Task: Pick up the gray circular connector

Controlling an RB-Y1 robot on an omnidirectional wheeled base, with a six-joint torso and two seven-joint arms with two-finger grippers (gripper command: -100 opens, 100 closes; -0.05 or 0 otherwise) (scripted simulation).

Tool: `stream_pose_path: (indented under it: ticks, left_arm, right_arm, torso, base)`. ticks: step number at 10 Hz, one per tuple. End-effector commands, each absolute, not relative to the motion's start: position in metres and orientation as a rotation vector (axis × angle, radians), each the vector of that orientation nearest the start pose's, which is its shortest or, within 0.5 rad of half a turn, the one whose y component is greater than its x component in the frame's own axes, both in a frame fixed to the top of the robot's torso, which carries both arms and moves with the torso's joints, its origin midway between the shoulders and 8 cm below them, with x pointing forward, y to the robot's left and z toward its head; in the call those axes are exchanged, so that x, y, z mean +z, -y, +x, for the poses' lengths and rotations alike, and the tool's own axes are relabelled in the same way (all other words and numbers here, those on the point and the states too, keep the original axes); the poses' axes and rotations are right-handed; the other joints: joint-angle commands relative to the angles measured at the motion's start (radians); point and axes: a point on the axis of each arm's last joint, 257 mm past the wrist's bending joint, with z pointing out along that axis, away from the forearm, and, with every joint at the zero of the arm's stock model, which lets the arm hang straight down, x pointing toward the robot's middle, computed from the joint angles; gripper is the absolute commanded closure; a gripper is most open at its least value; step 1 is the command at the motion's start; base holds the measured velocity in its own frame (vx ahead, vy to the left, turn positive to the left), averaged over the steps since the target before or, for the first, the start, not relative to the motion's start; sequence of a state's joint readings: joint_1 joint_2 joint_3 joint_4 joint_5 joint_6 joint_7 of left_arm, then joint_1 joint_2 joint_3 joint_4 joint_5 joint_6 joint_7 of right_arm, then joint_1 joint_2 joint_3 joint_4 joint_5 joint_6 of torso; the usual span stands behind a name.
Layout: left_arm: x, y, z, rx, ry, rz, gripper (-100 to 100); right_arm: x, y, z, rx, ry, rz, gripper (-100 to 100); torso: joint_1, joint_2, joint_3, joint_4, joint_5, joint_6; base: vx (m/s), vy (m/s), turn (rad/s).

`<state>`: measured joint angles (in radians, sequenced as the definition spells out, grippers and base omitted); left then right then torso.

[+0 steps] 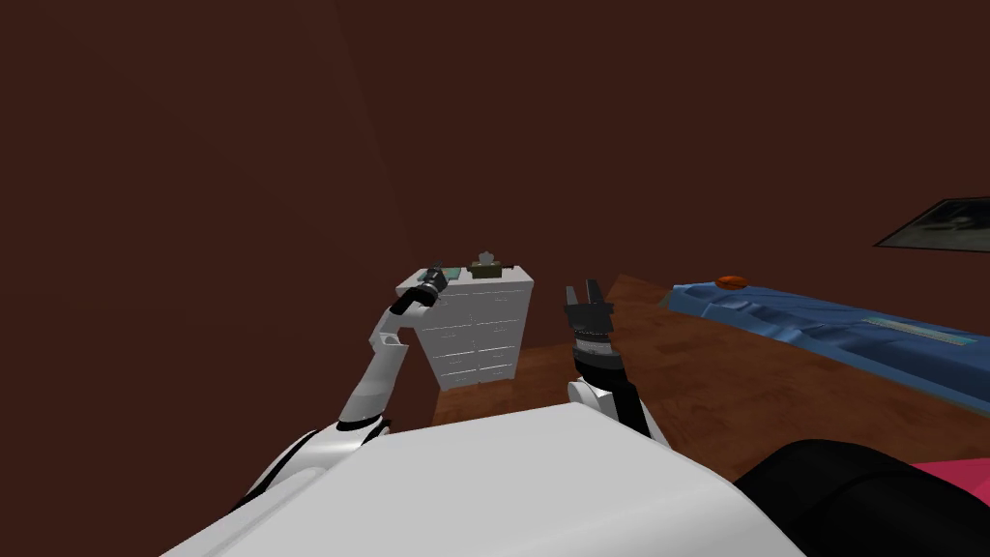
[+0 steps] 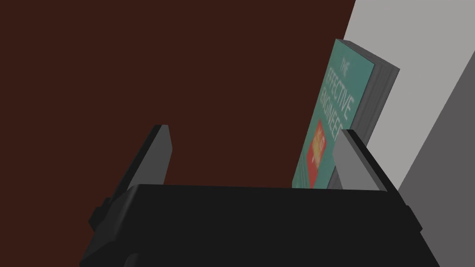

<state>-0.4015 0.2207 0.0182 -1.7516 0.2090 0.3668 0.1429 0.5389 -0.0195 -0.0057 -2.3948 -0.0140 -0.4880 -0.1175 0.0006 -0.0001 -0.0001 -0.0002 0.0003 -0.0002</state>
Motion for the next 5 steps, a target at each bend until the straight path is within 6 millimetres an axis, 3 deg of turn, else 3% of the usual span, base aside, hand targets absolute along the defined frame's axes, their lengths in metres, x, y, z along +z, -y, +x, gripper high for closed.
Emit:
stream_pose_path:
  ticks: [1, 5]
  left_arm:
    - [0.002, -0.194, 0.628, -1.483, -1.165, -1.097, -100]
    - [0.005, -0.184, 0.646, -1.469, -1.216, -1.148, -100]
  right_arm:
    - [0.061, 0.279, 0.319, 1.420, -0.544, 0.637, 0]
    - [0.061, 0.279, 0.319, 1.420, -0.545, 0.637, 0]
  torso:
    - [0.000, 0.000, 0.000, 0.000, 0.000, 0.000]
    - [0.000, 0.000, 0.000, 0.000, 0.000, 0.000]
  base:
    - [-0.007, 0.020, -0.021]
    - [-0.001, 0.015, -0.012]
